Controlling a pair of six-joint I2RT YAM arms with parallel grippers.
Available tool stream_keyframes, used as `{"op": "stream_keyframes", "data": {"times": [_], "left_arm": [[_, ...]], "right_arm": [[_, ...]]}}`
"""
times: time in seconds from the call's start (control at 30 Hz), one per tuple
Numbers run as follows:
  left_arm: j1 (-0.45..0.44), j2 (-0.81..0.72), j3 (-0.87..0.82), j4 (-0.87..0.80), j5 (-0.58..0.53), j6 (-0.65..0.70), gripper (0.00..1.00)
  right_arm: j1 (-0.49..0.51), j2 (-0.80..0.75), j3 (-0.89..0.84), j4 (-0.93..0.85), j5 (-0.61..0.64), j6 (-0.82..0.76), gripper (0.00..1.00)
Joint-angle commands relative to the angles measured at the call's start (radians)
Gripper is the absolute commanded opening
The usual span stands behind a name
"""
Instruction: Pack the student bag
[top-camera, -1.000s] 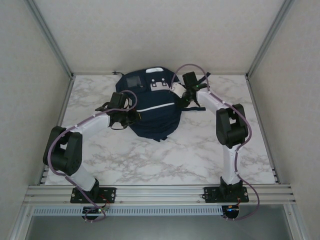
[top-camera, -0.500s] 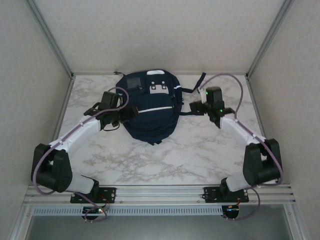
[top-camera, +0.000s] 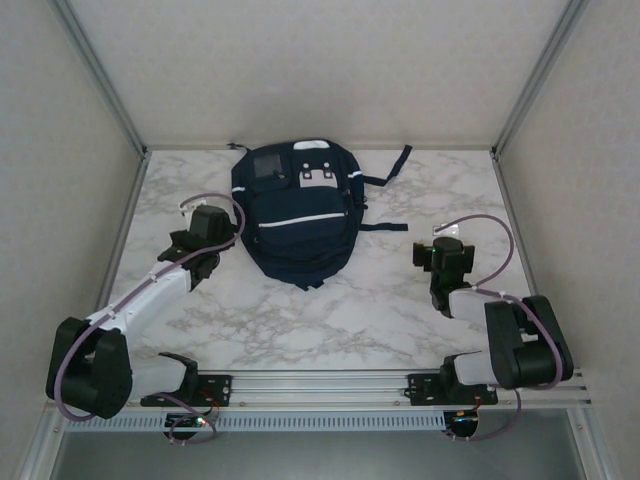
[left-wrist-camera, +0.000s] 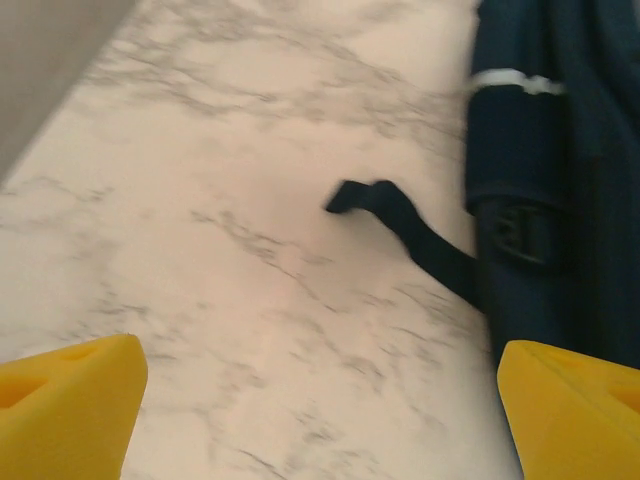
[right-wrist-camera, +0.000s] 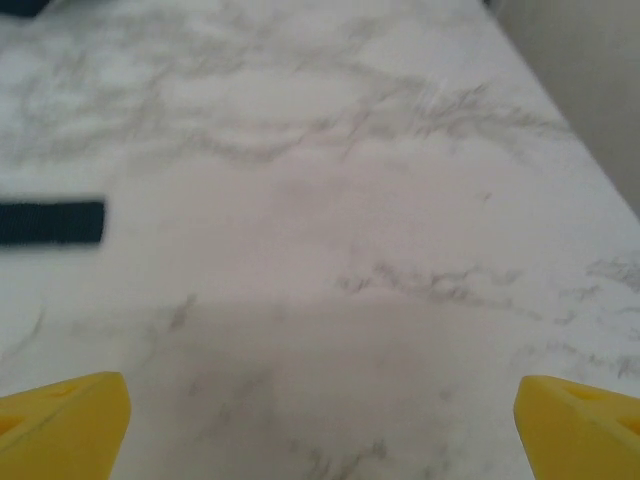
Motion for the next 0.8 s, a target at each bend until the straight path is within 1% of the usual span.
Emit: {"op": "stream_keyframes", "data": {"times": [0.0,0.07,0.17,0.2,0.23,0.27,0.3,0.33,0.43,0.47,0.53,0.57,0.6,0.63,0.67,0.73,0.77], "left_arm": [[0.033,0.018,-0.052,0.172,-0.157,0.109,0.9],[0.057,0.033,-0.089,0.27,-0.162,0.151,0.9],[0.109,0.069,-0.158,0.445,-0.099,0.188,0.9],[0.124,0.091,-0.183,0.514,-0.086,0.198,0.9],[0.136,0.115,-0.2,0.573,-0.08,0.204,0.9],[0.146,0.146,-0.213,0.633,-0.066,0.216,0.9],[0.153,0.175,-0.216,0.68,-0.048,0.23,0.9],[0.157,0.201,-0.216,0.716,-0.028,0.243,0.9],[0.184,0.282,-0.223,0.82,0.048,0.258,0.91],[0.196,0.264,-0.225,0.781,0.075,0.238,0.91],[0.245,0.24,-0.287,0.862,0.166,0.208,0.92],[0.247,0.237,-0.321,0.925,0.194,0.218,0.93],[0.248,0.268,-0.347,0.99,0.231,0.224,0.95],[0.248,0.318,-0.372,1.122,0.226,0.245,1.0],[0.247,0.282,-0.356,1.021,0.232,0.23,1.0],[0.239,0.306,-0.367,1.084,0.229,0.249,1.0],[0.232,0.284,-0.358,1.024,0.235,0.25,1.0]], "right_arm": [[-0.019,0.096,0.018,0.246,-0.01,0.05,0.98],[-0.023,0.099,0.044,0.188,-0.043,0.054,0.99],[-0.039,0.116,0.049,0.188,-0.088,0.058,0.99],[-0.053,0.157,0.027,0.273,-0.11,0.063,0.99],[-0.056,0.172,0.008,0.329,-0.089,0.064,0.99],[-0.056,0.143,0.026,0.235,-0.093,0.082,0.99],[-0.057,0.161,0.018,0.29,-0.09,0.069,0.99],[-0.058,0.153,0.025,0.256,-0.089,0.075,0.99],[-0.057,0.15,0.025,0.251,-0.089,0.077,0.99],[-0.057,0.157,0.024,0.268,-0.088,0.073,0.99],[-0.057,0.157,0.023,0.269,-0.089,0.074,0.99],[-0.057,0.152,0.026,0.253,-0.089,0.077,0.99],[-0.057,0.156,0.025,0.266,-0.089,0.074,0.99],[-0.057,0.152,0.026,0.256,-0.089,0.077,0.99],[-0.057,0.155,0.024,0.263,-0.09,0.075,0.99],[-0.057,0.155,0.025,0.262,-0.09,0.074,0.99],[-0.058,0.153,0.026,0.257,-0.091,0.076,0.99]]}}
